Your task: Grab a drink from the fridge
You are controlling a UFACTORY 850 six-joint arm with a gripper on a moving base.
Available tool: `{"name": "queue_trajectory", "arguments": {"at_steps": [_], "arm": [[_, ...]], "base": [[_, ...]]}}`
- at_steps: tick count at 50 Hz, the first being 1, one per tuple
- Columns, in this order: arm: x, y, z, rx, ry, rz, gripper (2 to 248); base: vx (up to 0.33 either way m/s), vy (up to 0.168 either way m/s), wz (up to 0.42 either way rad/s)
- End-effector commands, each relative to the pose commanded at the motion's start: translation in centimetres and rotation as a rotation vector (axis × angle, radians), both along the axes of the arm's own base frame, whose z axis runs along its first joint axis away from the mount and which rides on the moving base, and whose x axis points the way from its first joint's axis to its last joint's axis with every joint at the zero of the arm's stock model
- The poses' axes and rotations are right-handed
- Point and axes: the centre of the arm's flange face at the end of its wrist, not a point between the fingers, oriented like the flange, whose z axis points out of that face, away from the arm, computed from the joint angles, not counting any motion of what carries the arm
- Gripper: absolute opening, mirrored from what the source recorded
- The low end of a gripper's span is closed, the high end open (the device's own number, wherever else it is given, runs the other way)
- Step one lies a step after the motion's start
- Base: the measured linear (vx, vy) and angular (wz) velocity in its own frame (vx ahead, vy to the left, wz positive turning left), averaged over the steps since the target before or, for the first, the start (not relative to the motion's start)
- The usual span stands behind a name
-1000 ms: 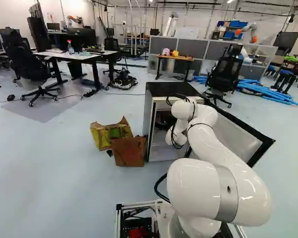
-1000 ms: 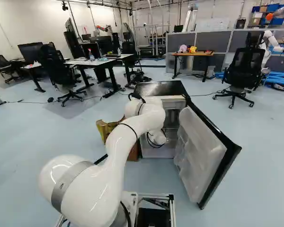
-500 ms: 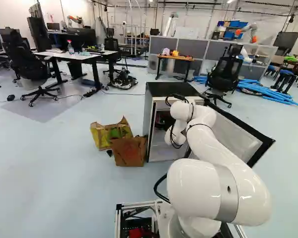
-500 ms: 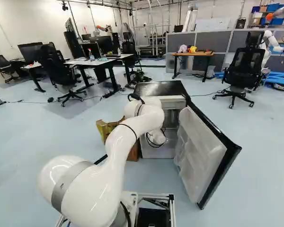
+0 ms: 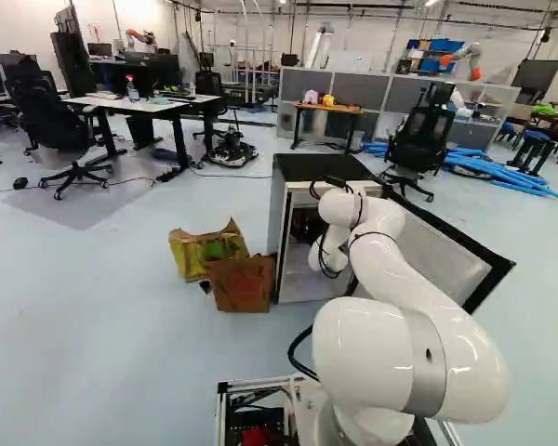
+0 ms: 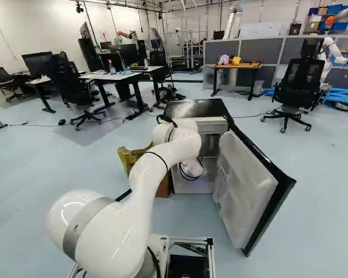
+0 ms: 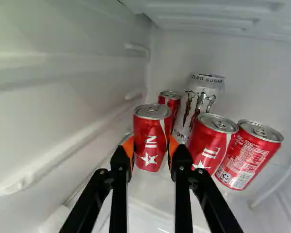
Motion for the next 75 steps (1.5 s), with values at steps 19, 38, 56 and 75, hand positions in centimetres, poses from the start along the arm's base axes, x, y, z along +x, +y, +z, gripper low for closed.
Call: {"name": "queue_trajectory", "arguments": {"at_steps": [19,38,56,75], "arm": [[-0.7,0.0,0.3,0.006,0.017,-0.003,92],[-2.5,0.1,1.0,0.02,0.059,-0.01,92],[-4.4,0.2,3.6,0.034,0.098,-0.019,92],[-7.0,0.3,5.0,0.051,0.146,-0.031,92]], "base": [[0.0,0.0,0.0],[0.0,0.0,0.0],[0.0,0.0,0.0],[0.0,0.0,0.0]]}}
